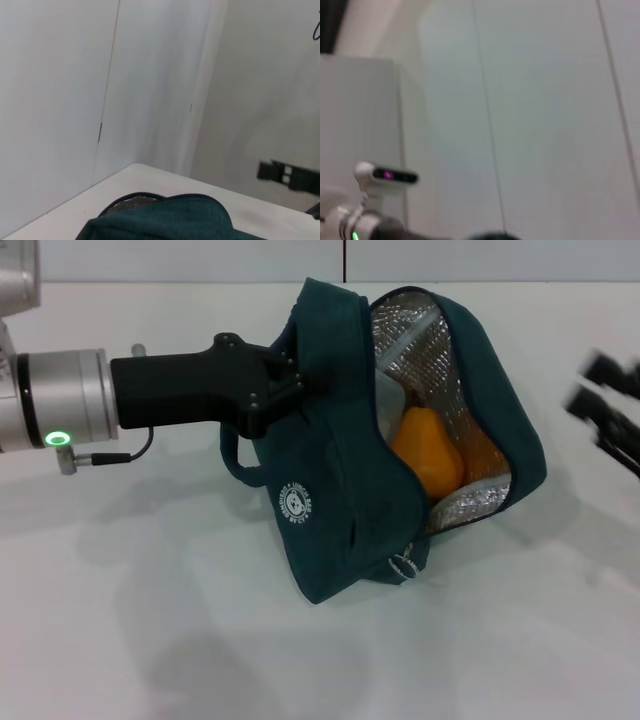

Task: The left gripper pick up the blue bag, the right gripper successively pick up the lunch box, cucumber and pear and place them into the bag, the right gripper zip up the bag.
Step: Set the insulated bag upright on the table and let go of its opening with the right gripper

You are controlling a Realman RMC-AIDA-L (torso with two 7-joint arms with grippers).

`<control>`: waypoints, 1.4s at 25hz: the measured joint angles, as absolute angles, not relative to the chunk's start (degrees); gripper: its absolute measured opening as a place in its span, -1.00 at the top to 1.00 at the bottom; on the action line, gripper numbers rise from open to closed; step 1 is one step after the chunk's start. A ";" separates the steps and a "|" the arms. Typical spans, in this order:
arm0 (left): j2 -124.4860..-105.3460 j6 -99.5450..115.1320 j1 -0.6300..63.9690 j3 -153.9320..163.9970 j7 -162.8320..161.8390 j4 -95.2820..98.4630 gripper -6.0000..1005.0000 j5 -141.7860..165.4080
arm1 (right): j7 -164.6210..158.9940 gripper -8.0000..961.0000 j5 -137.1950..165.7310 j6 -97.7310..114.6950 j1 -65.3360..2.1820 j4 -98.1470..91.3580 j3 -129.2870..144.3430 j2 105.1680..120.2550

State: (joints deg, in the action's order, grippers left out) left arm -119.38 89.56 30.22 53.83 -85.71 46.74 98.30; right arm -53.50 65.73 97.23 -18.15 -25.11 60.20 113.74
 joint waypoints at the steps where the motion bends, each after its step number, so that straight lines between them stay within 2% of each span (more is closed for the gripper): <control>1: -119.38 89.56 30.22 53.83 -85.70 46.73 0.72 98.31 | -53.49 0.15 66.13 97.00 -16.83 -25.19 60.20 113.20; 3: -119.36 89.55 30.22 53.81 -85.70 46.72 0.72 98.35 | -53.49 0.15 66.72 95.86 -14.89 -24.69 60.26 112.36; 5: -119.35 89.56 30.21 53.84 -85.69 46.71 0.72 98.39 | -53.42 0.16 67.37 93.45 -13.74 -24.20 60.52 112.18; 9: -119.35 89.68 30.17 54.03 -85.69 46.72 0.71 98.46 | -53.35 0.16 71.09 85.94 -13.54 -24.46 60.68 113.44; 11: -119.35 89.77 30.18 54.05 -85.69 46.83 0.71 98.48 | -53.19 0.17 72.89 82.83 -15.03 -24.47 60.94 114.55; 14: -119.35 89.92 30.60 54.10 -85.64 46.81 0.71 98.50 | -53.05 0.17 74.22 79.71 -17.36 -24.28 62.32 115.16; 22: -119.39 90.00 30.64 54.14 -85.44 46.72 0.71 98.43 | -53.31 0.17 74.03 75.83 -21.08 -25.06 64.72 115.38; 35: -119.54 89.80 30.26 53.74 -82.57 44.59 0.71 96.90 | -47.84 0.43 73.99 75.85 -23.59 -24.92 66.45 116.01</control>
